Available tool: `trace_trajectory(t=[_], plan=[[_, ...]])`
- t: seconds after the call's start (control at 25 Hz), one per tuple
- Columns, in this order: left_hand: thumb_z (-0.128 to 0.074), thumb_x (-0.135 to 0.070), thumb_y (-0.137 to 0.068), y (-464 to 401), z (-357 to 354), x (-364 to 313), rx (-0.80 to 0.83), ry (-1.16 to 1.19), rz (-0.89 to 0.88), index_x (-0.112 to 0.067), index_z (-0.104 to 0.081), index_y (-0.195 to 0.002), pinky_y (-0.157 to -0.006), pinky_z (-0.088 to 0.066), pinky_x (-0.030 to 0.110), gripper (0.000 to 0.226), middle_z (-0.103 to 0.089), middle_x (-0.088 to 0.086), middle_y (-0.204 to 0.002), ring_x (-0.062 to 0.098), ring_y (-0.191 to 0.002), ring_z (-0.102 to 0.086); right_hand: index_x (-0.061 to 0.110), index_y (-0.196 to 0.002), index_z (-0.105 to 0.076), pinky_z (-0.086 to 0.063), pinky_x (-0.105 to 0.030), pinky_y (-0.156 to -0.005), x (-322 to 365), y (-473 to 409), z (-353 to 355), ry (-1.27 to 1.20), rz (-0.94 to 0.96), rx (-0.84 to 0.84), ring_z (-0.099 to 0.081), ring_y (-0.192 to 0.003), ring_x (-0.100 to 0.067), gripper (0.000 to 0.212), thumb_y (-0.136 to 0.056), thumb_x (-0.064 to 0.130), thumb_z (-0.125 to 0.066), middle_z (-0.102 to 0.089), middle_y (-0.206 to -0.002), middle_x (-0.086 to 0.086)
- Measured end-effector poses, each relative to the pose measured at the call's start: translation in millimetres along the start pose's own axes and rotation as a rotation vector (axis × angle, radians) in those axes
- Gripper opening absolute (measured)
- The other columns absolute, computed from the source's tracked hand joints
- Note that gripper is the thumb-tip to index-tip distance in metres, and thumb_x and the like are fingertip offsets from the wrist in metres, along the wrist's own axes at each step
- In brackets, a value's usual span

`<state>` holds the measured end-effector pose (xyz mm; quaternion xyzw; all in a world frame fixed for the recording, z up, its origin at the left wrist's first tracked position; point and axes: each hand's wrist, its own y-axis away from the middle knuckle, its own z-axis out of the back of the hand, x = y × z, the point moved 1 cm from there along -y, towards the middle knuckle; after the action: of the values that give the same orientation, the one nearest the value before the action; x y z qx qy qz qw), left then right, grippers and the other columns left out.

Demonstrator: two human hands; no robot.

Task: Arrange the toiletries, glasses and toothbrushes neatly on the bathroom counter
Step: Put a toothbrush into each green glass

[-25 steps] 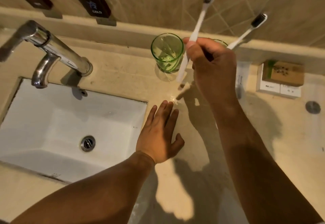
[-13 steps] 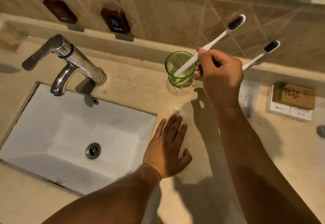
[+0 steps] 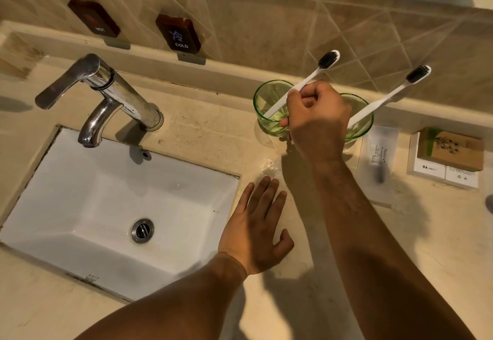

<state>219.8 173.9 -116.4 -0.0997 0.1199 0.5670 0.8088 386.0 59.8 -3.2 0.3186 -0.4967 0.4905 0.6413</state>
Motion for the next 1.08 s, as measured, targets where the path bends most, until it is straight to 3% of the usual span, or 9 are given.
trace_trajectory(t=[0.12, 0.2, 0.32, 0.64, 0.84, 1.08], plan=[[-0.051, -0.044, -0.089, 0.4, -0.5, -0.1, -0.001, 0.006, -0.003, -0.011, -0.044, -0.150, -0.126, -0.019, 0.048, 0.070, -0.032, 0.011, -0.164, 0.022, -0.157, -0.014, 0.004, -0.080, -0.070, -0.056, -0.039, -0.062, 1.6, -2.7, 0.1, 0.067, 0.033, 0.041, -0.067, -0.054, -0.019, 0.024, -0.096, 0.020, -0.062, -0.067, -0.059, -0.003], [-0.051, -0.045, -0.089, 0.3, -0.5, 0.1, 0.007, -0.004, 0.001, -0.012, -0.043, -0.151, -0.126, -0.018, 0.048, 0.071, -0.031, 0.010, -0.164, 0.022, -0.157, -0.013, 0.006, -0.073, -0.069, -0.043, -0.027, -0.058, 4.6, -5.8, 0.3, 0.168, 0.062, 0.067, -0.056, -0.051, -0.012, 0.029, -0.097, 0.022, -0.061, -0.059, -0.055, 0.003], [-0.049, -0.046, -0.089, 0.2, -1.8, 0.8, 0.011, -0.010, 0.000, -0.013, -0.041, -0.151, -0.126, -0.019, 0.048, 0.071, -0.031, 0.010, -0.165, 0.022, -0.157, -0.012, 0.015, -0.072, -0.071, -0.033, -0.023, -0.061, 8.0, -12.9, 0.9, 0.297, 0.004, 0.110, -0.049, -0.050, -0.012, 0.030, -0.098, 0.027, -0.059, -0.051, -0.052, 0.011], [-0.054, -0.042, -0.088, 0.3, -3.2, 2.4, -0.049, 0.034, -0.026, -0.011, -0.044, -0.150, -0.126, -0.020, 0.049, 0.070, -0.034, 0.011, -0.163, 0.023, -0.157, -0.015, 0.012, -0.078, -0.077, -0.059, -0.036, -0.076, 12.4, -25.9, 2.9, 0.366, -0.098, 0.123, -0.070, -0.065, -0.026, 0.028, -0.096, 0.028, -0.061, -0.071, -0.065, -0.004], [-0.052, -0.041, -0.089, 0.5, -1.5, 1.7, -0.037, 0.046, -0.032, -0.011, -0.043, -0.150, -0.125, -0.021, 0.051, 0.069, -0.032, 0.011, -0.164, 0.024, -0.157, -0.015, 0.016, -0.096, -0.075, -0.061, -0.042, -0.080, 11.7, -28.1, 3.1, 0.292, -0.154, 0.069, -0.073, -0.075, -0.026, 0.016, -0.091, 0.030, -0.068, -0.076, -0.084, -0.003], [-0.043, -0.044, -0.093, 0.3, 1.9, 1.5, -0.029, 0.052, -0.030, -0.012, -0.042, -0.151, -0.124, -0.022, 0.052, 0.066, -0.033, 0.010, -0.164, 0.024, -0.157, -0.015, 0.012, -0.088, -0.076, -0.060, -0.042, -0.077, 14.0, -32.3, 7.5, 0.282, -0.139, 0.036, -0.072, -0.069, -0.028, 0.024, -0.093, 0.029, -0.060, -0.074, -0.074, -0.005]])
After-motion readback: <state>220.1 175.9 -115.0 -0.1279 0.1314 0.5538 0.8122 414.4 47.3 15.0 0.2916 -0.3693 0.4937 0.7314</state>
